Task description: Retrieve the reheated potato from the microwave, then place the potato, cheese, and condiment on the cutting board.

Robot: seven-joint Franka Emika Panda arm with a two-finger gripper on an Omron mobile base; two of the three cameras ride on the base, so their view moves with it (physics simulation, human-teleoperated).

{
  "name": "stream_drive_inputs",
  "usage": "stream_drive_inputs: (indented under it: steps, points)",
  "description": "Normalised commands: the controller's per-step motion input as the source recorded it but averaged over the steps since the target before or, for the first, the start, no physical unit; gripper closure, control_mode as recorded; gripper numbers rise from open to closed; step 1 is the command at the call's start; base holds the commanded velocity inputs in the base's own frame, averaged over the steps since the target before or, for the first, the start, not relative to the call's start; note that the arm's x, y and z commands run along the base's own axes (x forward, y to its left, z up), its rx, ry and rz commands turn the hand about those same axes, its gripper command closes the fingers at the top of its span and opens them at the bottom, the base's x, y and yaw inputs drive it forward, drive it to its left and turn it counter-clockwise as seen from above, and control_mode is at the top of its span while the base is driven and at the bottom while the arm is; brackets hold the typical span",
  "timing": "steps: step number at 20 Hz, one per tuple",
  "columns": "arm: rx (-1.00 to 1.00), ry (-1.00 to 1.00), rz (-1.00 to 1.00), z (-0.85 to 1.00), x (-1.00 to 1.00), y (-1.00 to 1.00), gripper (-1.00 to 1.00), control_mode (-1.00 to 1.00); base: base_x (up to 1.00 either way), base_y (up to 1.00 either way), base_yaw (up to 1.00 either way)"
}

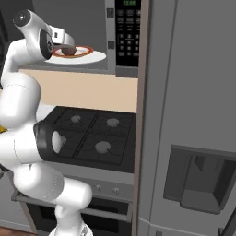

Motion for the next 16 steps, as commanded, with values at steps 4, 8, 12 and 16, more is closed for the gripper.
stream_drive_inputs:
  steps: [4,8,12,16]
  points:
    - [-0.05,0.0,0.0,-0.02,0.4,0.05,-1.0,-1.0,0.0,0.0,0.0]
    - [-0.04,0.0,0.0,-0.03,0.29,0.01,-1.0,-1.0,0.0,0.0,0.0]
    - [-0.03,0.02,0.0,-0.1,0.15,0.01,-1.0,-1.0,0.0,0.0,0.0]
    - [-0.02,0.03,0.0,-0.23,0.07,0.02,-1.0,-1.0,0.0,0.0,0.0]
